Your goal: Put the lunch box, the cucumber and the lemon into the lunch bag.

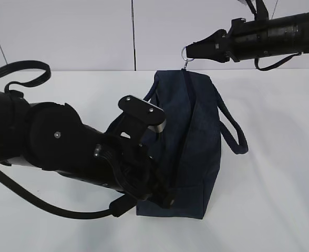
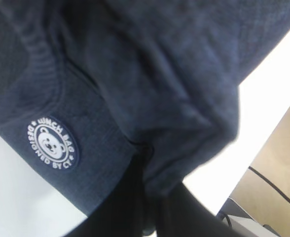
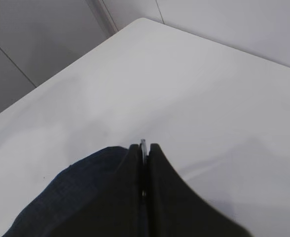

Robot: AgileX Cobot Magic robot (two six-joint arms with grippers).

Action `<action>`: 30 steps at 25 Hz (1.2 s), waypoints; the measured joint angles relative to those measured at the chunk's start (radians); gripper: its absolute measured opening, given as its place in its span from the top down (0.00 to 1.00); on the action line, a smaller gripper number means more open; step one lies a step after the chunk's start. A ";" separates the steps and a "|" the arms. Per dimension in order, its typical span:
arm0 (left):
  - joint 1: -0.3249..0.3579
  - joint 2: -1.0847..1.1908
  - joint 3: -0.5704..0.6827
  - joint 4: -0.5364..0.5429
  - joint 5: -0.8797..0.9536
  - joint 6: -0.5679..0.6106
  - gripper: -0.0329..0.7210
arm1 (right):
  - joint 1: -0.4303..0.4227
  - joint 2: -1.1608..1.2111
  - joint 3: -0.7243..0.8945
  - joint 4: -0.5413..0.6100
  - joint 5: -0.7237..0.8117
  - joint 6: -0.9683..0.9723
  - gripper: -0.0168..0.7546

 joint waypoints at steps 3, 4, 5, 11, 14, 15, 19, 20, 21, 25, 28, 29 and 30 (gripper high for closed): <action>0.000 0.000 0.000 0.010 0.008 0.000 0.96 | 0.000 0.045 -0.043 0.000 -0.013 0.000 0.97; 0.000 0.000 0.000 0.013 0.011 0.000 0.96 | 0.000 0.059 -0.057 0.000 -0.018 0.002 0.97; 0.000 0.000 0.000 0.015 0.012 0.000 0.96 | 0.000 0.076 -0.072 0.000 -0.020 0.005 0.97; 0.000 0.000 0.000 0.020 0.017 0.000 0.96 | 0.000 0.130 -0.115 0.003 -0.028 0.024 0.97; 0.000 0.000 0.000 0.022 0.017 0.000 0.96 | 0.000 0.132 -0.117 0.004 -0.029 0.027 0.97; 0.000 0.000 0.000 0.022 0.017 0.000 0.96 | 0.000 0.132 -0.117 0.004 -0.029 0.027 0.97; 0.000 0.000 0.000 0.022 0.017 0.000 0.96 | 0.000 0.133 -0.117 0.004 -0.029 0.028 0.97; 0.000 0.000 0.000 0.022 0.017 0.000 0.96 | 0.000 0.133 -0.117 0.006 -0.027 0.028 0.97; 0.000 0.000 0.000 0.024 0.019 0.000 0.96 | 0.000 0.133 -0.117 0.008 -0.023 0.028 0.97; 0.000 0.000 0.000 0.024 0.023 0.000 0.96 | 0.000 0.133 -0.117 0.008 -0.008 0.029 0.97; 0.002 0.000 0.000 0.024 0.023 0.000 0.96 | 0.000 0.133 -0.117 0.008 -0.006 0.029 0.97; 0.004 0.000 0.000 0.024 0.025 0.000 0.95 | 0.000 0.133 -0.117 0.008 -0.006 0.029 0.97; 0.008 0.000 0.000 0.024 0.027 0.000 0.95 | 0.000 0.133 -0.117 0.008 -0.006 0.029 0.97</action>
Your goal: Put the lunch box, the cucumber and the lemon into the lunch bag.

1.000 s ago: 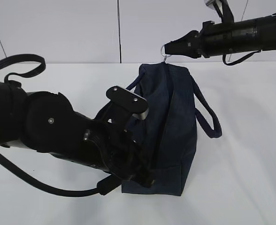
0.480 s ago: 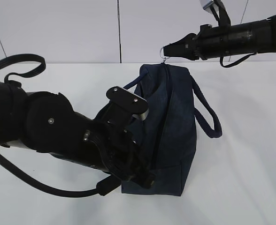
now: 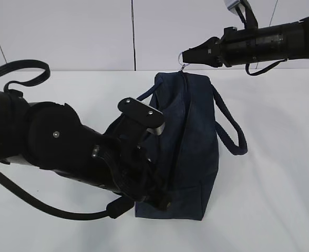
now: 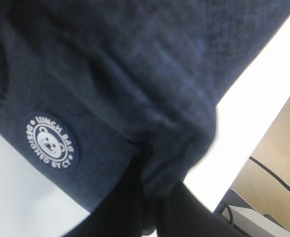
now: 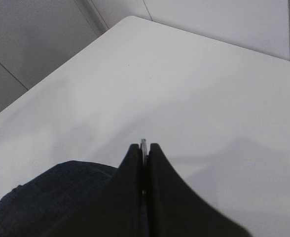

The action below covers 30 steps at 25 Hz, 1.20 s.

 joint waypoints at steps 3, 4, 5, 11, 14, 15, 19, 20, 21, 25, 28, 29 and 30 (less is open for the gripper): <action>0.017 0.000 0.002 0.000 0.015 0.000 0.91 | 0.000 0.000 0.000 0.000 0.000 0.002 0.97; 0.023 0.000 0.002 0.000 0.020 0.000 0.89 | 0.000 0.000 0.000 0.000 0.000 0.002 0.97; 0.031 -0.002 0.004 0.000 0.025 0.000 0.87 | 0.000 0.000 0.000 0.000 0.000 0.002 0.97; 0.045 -0.002 0.006 0.000 0.079 0.000 0.59 | 0.000 0.000 0.000 0.000 0.000 0.002 0.97; 0.046 -0.006 0.006 0.000 0.126 0.000 0.46 | 0.000 0.000 0.000 0.000 0.000 0.002 0.97; 0.046 -0.014 0.006 0.002 0.141 0.000 0.43 | 0.000 0.000 0.000 0.000 0.000 0.002 0.97; 0.052 -0.116 0.006 0.006 0.176 0.000 0.41 | 0.000 0.000 0.000 0.000 0.000 0.002 0.97; 0.059 -0.147 0.006 0.006 0.183 0.000 0.40 | 0.000 0.000 0.000 0.000 0.000 0.002 0.97; 0.068 -0.173 0.006 0.006 0.190 0.000 0.40 | 0.000 0.000 0.000 0.000 0.002 0.002 0.97; 0.124 -0.279 0.006 0.008 0.222 0.000 0.40 | 0.000 0.000 0.000 0.000 0.002 0.002 0.97; 0.188 -0.320 -0.025 0.014 0.296 -0.005 0.40 | 0.000 0.000 0.000 0.000 0.002 0.004 0.97; 0.211 -0.324 -0.051 0.022 0.326 -0.005 0.40 | 0.000 0.000 0.000 0.000 0.004 0.004 0.97; 0.230 -0.324 -0.083 0.034 0.363 -0.008 0.40 | 0.000 0.000 0.000 0.000 0.004 0.005 0.97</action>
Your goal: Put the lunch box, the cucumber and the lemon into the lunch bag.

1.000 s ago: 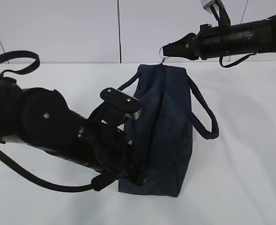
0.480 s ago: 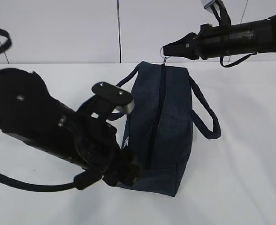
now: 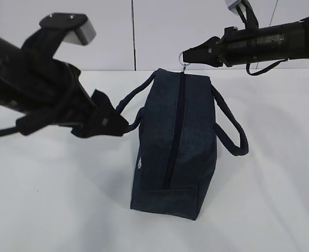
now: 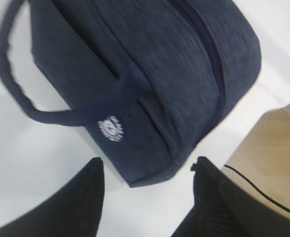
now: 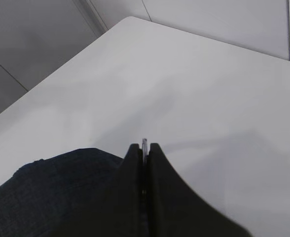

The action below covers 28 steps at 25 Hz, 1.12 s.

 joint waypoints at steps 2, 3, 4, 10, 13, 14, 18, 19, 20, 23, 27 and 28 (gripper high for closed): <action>0.034 0.000 -0.070 0.043 0.067 -0.015 0.41 | 0.000 0.000 0.000 0.000 0.000 0.002 0.97; 0.045 0.002 -0.114 0.068 0.100 -0.029 0.41 | 0.000 0.000 0.000 0.000 0.000 0.004 0.97; 0.053 0.007 -0.160 0.108 0.132 -0.050 0.41 | 0.000 0.000 0.000 0.000 0.000 0.006 0.97; 0.065 0.094 -0.428 0.230 0.358 -0.143 0.41 | 0.000 0.002 -0.002 0.002 0.015 0.011 0.97; 0.066 0.163 -0.546 0.239 0.446 -0.177 0.41 | 0.000 0.002 -0.002 0.002 0.016 0.011 0.97; 0.066 0.185 -0.583 0.239 0.468 -0.182 0.41 | 0.000 0.002 -0.002 0.002 0.016 0.011 0.97; 0.066 0.279 -0.696 0.239 0.526 -0.214 0.41 | 0.000 0.002 -0.002 0.002 0.018 0.011 0.97; 0.066 0.303 -0.718 0.239 0.533 -0.220 0.41 | 0.000 0.002 -0.002 0.002 0.020 0.011 0.97; 0.066 0.318 -0.732 0.239 0.537 -0.223 0.41 | 0.000 0.002 -0.002 0.002 0.020 0.011 0.97; 0.066 0.360 -0.770 0.239 0.547 -0.237 0.41 | 0.000 0.002 -0.002 0.002 0.020 0.011 0.97; 0.066 0.402 -0.798 0.233 0.568 -0.241 0.41 | 0.000 0.002 -0.002 0.002 0.022 0.011 0.97; 0.066 0.410 -0.800 0.229 0.568 -0.241 0.41 | 0.000 0.002 -0.002 0.002 0.022 0.011 0.97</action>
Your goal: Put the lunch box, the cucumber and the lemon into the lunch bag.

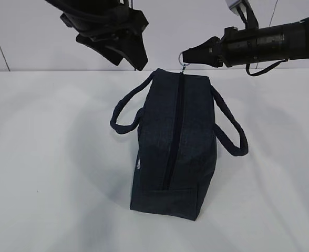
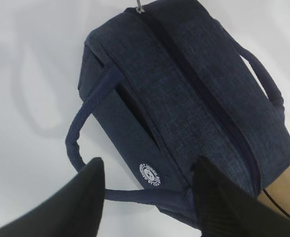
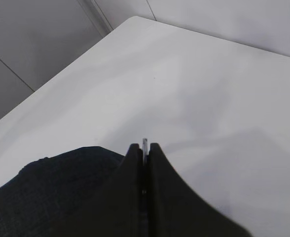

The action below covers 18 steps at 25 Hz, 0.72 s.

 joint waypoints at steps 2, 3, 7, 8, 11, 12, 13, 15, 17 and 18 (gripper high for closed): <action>0.000 0.015 -0.001 -0.006 0.002 0.000 0.41 | 0.000 0.000 0.000 0.000 0.000 0.000 0.97; 0.000 0.021 -0.001 -0.012 0.002 0.000 0.41 | 0.000 0.000 0.000 0.000 0.000 0.000 0.97; 0.000 0.052 -0.003 -0.072 0.004 0.000 0.41 | 0.000 0.000 0.000 0.000 0.000 0.000 0.97; 0.000 0.057 -0.003 -0.082 0.009 0.000 0.41 | 0.000 0.000 0.000 0.000 0.000 0.000 0.97; 0.000 0.066 -0.003 -0.096 0.017 0.000 0.41 | 0.000 0.000 0.000 0.000 0.000 0.000 0.97; 0.000 0.066 -0.003 -0.098 0.017 0.000 0.41 | 0.000 0.000 0.000 0.000 0.000 0.000 0.97; 0.000 0.066 -0.003 -0.099 0.017 0.000 0.41 | 0.000 0.000 0.000 0.000 0.000 0.000 0.97; 0.000 0.066 -0.005 -0.105 0.017 0.000 0.40 | 0.000 0.000 0.000 0.000 0.000 0.000 0.97; 0.000 0.068 -0.005 -0.118 0.017 0.000 0.40 | 0.000 0.000 0.000 0.000 0.000 0.000 0.97; 0.000 0.073 -0.006 -0.129 0.017 0.000 0.40 | 0.000 0.000 0.000 0.000 0.000 0.000 0.97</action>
